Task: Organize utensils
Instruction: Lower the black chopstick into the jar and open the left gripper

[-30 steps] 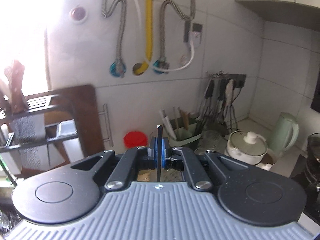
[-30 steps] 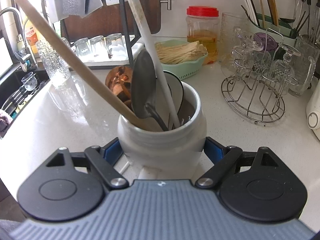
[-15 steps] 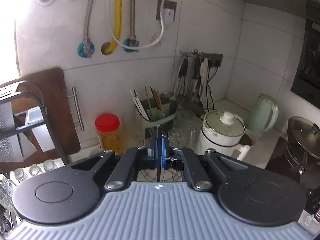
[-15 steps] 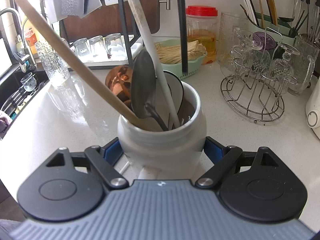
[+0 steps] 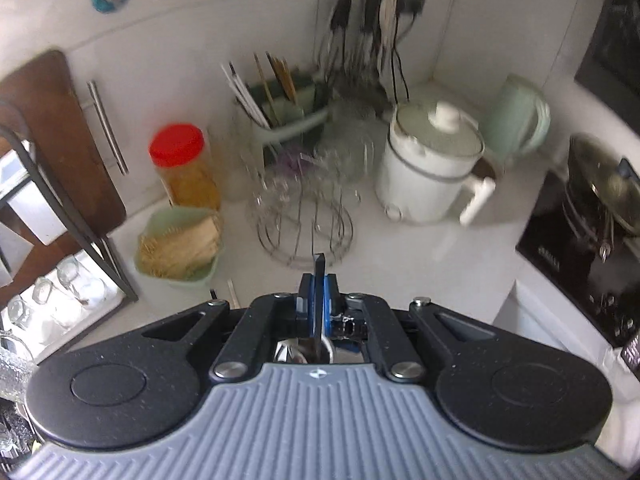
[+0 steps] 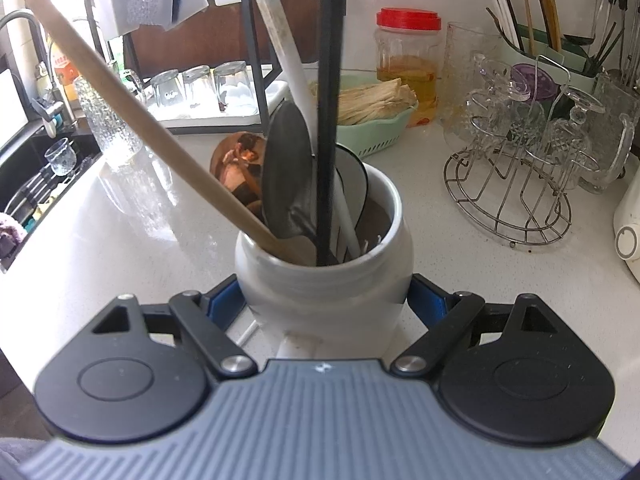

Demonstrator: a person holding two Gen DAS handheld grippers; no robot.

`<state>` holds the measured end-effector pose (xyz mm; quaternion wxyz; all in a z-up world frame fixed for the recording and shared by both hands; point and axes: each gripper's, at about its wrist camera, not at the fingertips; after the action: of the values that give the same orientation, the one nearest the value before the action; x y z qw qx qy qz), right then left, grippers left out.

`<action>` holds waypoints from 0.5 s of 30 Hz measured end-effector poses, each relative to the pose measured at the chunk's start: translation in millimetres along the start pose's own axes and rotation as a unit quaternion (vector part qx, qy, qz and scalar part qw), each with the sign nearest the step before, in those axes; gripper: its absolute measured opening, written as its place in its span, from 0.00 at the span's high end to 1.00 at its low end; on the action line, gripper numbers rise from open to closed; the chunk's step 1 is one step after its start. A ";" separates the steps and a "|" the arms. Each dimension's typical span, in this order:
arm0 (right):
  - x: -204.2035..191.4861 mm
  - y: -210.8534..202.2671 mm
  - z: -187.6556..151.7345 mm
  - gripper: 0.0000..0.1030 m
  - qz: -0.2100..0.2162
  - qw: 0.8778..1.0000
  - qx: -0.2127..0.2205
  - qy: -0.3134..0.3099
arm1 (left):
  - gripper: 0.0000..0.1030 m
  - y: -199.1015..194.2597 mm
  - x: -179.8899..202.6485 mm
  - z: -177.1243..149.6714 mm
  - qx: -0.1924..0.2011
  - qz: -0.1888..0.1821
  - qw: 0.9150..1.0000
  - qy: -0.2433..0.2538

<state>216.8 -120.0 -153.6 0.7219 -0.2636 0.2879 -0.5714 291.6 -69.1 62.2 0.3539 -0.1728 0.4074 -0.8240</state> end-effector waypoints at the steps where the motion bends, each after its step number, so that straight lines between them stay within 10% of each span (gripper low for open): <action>1: 0.1 -0.6 -0.5 0.13 0.000 1.000 0.000 0.000 | 0.95 5.2 -3.0 0.9 -0.011 -0.012 1.000 -0.008; 15: -0.6 -1.5 -2.1 0.13 -0.002 1.000 0.002 -0.003 | 0.95 64.2 -22.1 -7.5 -0.139 -0.092 0.985 -0.045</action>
<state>214.2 -119.8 -154.0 0.7224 -0.2643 0.2837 -0.5725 330.9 -75.8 6.8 0.2678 -0.2941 0.4837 -0.7797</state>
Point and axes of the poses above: each gripper's, at about its wrist camera, not at the fingertips, and y roughly the way its jaws point, x to its right, z to its top, and after that the axes turned 8 degrees about y, right-handed
